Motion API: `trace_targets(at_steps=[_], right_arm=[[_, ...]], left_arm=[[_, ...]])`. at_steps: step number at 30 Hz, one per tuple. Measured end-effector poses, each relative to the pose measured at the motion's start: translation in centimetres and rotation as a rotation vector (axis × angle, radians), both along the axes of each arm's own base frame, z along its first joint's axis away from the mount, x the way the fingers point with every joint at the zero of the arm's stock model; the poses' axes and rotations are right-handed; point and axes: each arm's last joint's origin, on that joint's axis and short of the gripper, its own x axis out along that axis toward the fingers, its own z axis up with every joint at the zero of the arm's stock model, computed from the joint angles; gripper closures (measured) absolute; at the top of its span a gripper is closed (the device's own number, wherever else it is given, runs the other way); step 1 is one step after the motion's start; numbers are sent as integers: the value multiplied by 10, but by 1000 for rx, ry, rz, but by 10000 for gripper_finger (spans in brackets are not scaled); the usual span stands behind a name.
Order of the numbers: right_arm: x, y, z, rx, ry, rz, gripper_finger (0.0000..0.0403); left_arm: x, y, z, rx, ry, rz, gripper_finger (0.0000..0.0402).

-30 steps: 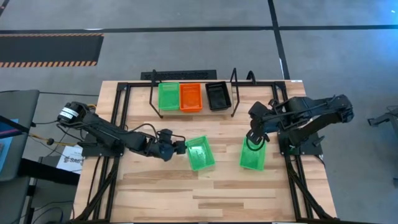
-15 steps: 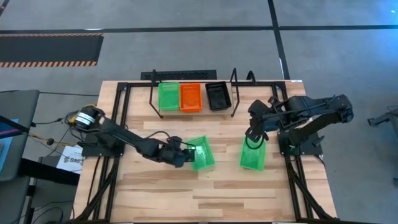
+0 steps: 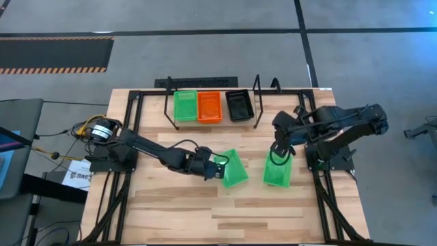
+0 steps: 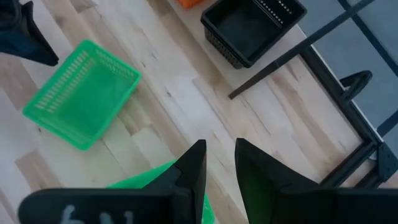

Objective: Stack baskets on shelf by color
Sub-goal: Stack the bottom green bin on top of the green bin on the shelf, then adjust the left green bin on the table

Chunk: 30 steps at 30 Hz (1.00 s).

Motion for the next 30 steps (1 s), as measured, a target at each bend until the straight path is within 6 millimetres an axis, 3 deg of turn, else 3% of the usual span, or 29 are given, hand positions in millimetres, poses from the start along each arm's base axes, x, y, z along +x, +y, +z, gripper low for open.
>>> trace_targets(at_steps=[11,22,30], right_arm=[[-1,3,0,-16,20,52,298],[-1,3,0,-17,21,57,298],[0,3,0,-15,17,57,298]], left_arm=[[4,2,4,-14,-14,-76,383],[11,33,5,15,-40,50,383],[12,46,3,18,14,-212,383]])
